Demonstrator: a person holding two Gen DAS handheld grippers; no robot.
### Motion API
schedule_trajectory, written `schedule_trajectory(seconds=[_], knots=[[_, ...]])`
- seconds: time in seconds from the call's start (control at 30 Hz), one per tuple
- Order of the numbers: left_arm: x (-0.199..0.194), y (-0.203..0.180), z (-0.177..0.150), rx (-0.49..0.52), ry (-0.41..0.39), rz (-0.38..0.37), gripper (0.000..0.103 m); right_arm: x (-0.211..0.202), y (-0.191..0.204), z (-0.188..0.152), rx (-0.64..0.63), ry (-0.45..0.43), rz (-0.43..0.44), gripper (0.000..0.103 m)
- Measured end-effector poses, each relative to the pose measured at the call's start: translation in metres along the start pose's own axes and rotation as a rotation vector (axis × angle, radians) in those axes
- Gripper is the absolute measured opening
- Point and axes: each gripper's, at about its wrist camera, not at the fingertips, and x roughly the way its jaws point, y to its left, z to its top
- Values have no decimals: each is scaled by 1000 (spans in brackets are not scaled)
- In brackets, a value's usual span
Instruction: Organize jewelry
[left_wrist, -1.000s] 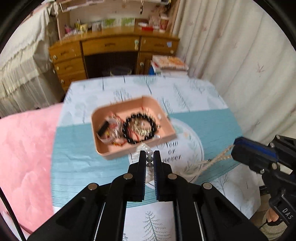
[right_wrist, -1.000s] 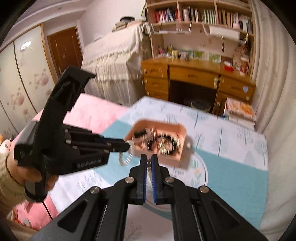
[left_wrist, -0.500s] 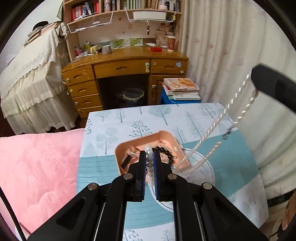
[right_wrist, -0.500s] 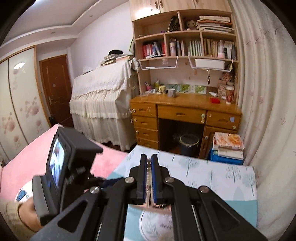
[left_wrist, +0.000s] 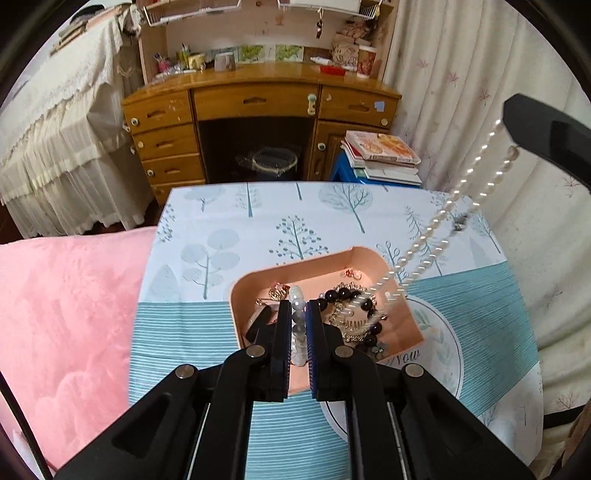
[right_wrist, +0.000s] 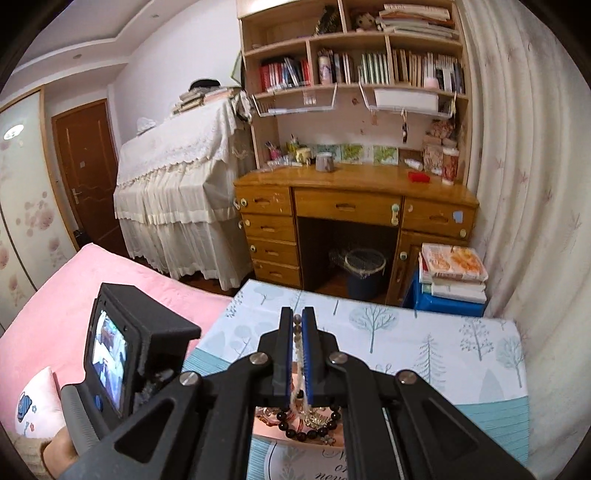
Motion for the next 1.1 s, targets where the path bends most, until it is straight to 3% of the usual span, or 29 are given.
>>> schedule_trajectory(seconds=[0.13, 0.17, 0.23, 0.27, 0.3, 0.43, 0.63, 0.73, 0.8, 1.0, 1.1], knots=[[16, 2, -6, 9, 27, -25, 8, 22, -1, -8, 3, 74, 29, 5], [18, 2, -7, 7, 28, -29, 16, 26, -1, -11, 1, 93, 19, 5], [17, 3, -9, 2, 23, -31, 45, 27, 1, -14, -12, 90, -8, 5], [15, 3, -10, 1, 14, -29, 64, 26, 2, -15, -18, 87, -11, 5], [11, 3, -10, 1, -5, -19, 71, 24, 3, -15, -17, 81, -11, 6], [-4, 2, -9, 3, -41, 13, 72, 16, -2, -15, 16, 71, 4, 6], [-27, 2, -12, 11, -83, 115, 83, 4, -4, -21, 27, 66, -1, 6], [-39, 3, -16, 15, -86, 64, 87, -3, -4, -30, 24, 73, -4, 6], [-47, 5, -22, -10, -95, 50, 96, -9, -5, -36, 29, 77, -1, 6], [-77, -3, -49, -4, -178, 120, 102, -32, -12, -66, 66, 87, 9, 6], [-91, -11, -69, -7, -204, 104, 102, -46, -15, -90, 82, 99, 8, 7]])
